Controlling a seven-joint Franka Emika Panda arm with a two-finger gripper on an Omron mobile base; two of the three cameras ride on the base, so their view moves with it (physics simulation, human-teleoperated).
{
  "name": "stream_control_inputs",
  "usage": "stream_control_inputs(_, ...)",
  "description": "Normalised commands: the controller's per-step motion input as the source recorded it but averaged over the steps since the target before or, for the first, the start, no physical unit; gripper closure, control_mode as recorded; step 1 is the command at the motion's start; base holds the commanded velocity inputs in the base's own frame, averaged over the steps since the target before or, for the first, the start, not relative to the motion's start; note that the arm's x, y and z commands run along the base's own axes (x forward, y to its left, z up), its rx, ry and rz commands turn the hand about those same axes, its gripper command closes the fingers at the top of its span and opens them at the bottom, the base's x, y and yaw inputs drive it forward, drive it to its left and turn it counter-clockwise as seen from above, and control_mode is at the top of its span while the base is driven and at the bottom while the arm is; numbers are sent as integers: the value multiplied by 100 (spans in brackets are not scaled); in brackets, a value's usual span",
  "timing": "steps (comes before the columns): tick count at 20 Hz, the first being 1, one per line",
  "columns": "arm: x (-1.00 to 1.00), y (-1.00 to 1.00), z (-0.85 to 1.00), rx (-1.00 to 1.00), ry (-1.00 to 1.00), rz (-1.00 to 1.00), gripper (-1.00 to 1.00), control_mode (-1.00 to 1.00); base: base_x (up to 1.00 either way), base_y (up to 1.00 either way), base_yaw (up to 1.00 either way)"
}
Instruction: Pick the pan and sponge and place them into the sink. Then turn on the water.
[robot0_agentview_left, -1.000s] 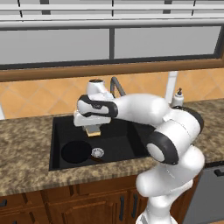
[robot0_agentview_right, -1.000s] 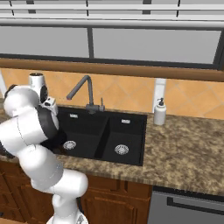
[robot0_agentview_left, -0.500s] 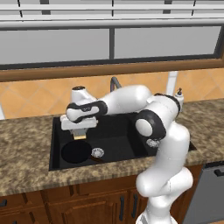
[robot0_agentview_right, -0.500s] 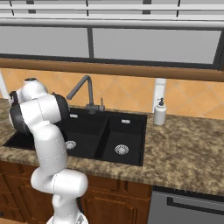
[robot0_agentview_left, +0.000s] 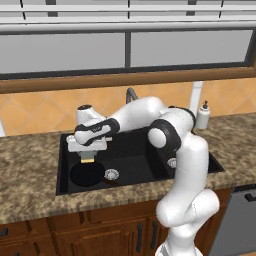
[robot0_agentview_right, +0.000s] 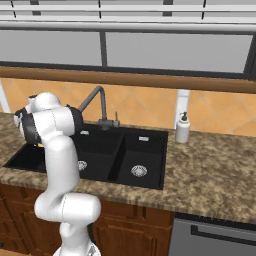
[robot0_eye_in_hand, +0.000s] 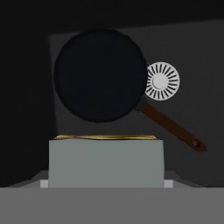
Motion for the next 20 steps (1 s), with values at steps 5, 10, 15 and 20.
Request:
stream_control_inputs(5,15,0,-43,0,0,-2,100,-100,0,0,0)
stream_control_inputs(10,19,0,-53,0,0,0,100,-100,0,0,0)
stream_control_inputs(15,28,0,-46,-1,0,0,100,-100,0,0,0)
stream_control_inputs(20,27,0,-43,-2,0,0,100,-100,0,0,0)
